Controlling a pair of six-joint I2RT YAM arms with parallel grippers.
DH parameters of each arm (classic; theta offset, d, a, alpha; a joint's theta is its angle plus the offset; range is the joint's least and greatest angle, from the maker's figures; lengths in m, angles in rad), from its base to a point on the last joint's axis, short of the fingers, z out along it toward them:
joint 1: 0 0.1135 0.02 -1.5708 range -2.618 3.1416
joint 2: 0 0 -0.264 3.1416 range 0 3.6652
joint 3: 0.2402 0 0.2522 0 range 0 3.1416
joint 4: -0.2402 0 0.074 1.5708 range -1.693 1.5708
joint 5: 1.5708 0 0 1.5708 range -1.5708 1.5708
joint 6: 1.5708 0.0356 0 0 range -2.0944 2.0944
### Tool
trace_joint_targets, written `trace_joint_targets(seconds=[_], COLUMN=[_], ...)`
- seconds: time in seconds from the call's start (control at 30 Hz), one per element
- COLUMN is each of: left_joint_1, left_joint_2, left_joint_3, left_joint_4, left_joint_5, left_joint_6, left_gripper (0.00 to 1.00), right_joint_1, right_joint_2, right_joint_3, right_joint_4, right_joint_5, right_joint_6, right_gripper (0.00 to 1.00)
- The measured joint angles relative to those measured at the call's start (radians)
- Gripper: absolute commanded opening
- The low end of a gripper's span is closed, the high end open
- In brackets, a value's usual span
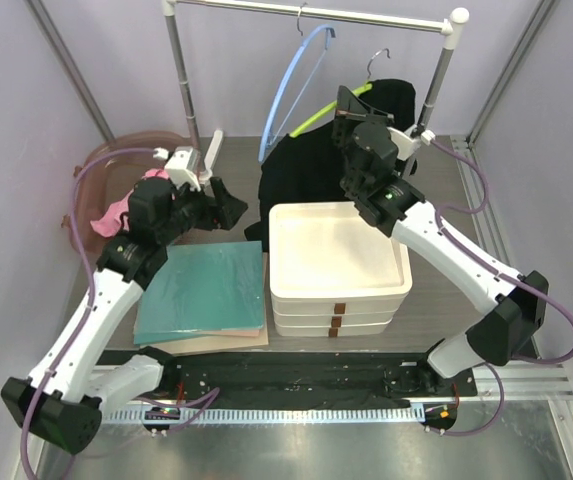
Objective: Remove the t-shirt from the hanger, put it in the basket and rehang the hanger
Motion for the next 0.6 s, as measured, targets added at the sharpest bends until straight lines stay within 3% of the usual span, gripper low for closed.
trace_joint_targets(seconds=[0.23, 0.33, 0.4, 0.53, 0.6], left_joint_1=[0.0, 0.0, 0.0, 0.0, 0.0], left_joint_2=[0.148, 0.17, 0.182, 0.198, 0.198], left_joint_3=[0.132, 0.133, 0.133, 0.134, 0.134], left_joint_4=[0.003, 0.0, -0.002, -0.01, -0.013], left_joint_5=[0.216, 0.282, 0.29, 0.275, 0.249], left_joint_6=[0.09, 0.129, 0.14, 0.149, 0.143], left_gripper=[0.79, 0.7, 0.54, 0.0, 0.0], right_joint_1=[0.037, 0.045, 0.048, 0.051, 0.053], right_joint_2=[0.021, 0.032, 0.037, 0.05, 0.05], right_joint_3=[0.029, 0.045, 0.05, 0.065, 0.066], right_joint_4=[-0.005, -0.003, 0.004, 0.004, 0.003], right_joint_5=[-0.037, -0.051, -0.057, -0.06, -0.059], right_joint_6=[0.013, 0.018, 0.021, 0.022, 0.022], right_gripper=[0.01, 0.01, 0.01, 0.01, 0.01])
